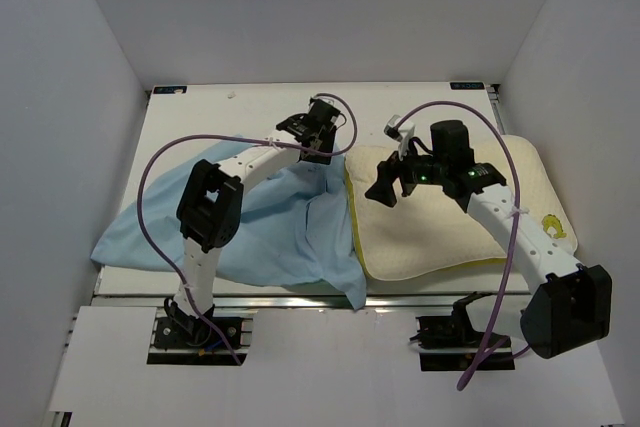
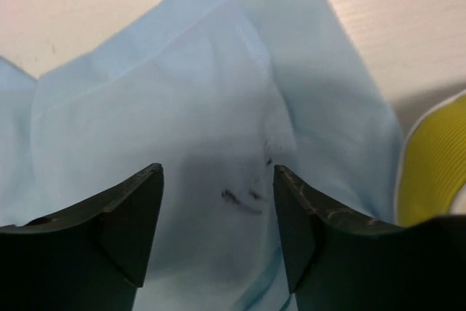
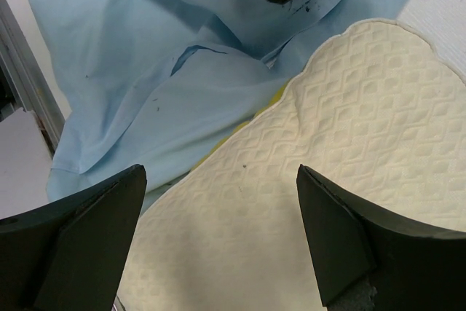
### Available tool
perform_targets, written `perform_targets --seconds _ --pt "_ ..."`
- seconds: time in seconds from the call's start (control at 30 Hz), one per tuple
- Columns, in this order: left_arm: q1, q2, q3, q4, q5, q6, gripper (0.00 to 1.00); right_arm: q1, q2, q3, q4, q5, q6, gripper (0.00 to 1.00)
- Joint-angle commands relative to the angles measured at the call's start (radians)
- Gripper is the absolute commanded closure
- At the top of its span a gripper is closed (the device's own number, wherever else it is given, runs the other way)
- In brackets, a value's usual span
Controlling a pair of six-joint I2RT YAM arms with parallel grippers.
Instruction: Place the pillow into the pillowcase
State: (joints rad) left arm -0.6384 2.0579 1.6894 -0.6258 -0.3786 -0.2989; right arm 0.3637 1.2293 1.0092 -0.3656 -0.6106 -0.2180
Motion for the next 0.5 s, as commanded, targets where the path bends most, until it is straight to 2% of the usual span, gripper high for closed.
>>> perform_targets --seconds 0.0,0.33,0.47 --pt "-0.004 0.027 0.113 -0.018 -0.006 0.011 0.30 -0.014 -0.014 -0.009 0.016 -0.026 0.005 0.11" --pt "-0.003 0.087 0.101 0.005 0.058 -0.002 0.43 -0.057 -0.016 -0.024 0.020 -0.040 0.002 0.11" --pt "-0.003 0.103 0.096 0.009 0.061 -0.005 0.54 -0.058 -0.013 -0.032 0.027 -0.049 0.008 0.12"
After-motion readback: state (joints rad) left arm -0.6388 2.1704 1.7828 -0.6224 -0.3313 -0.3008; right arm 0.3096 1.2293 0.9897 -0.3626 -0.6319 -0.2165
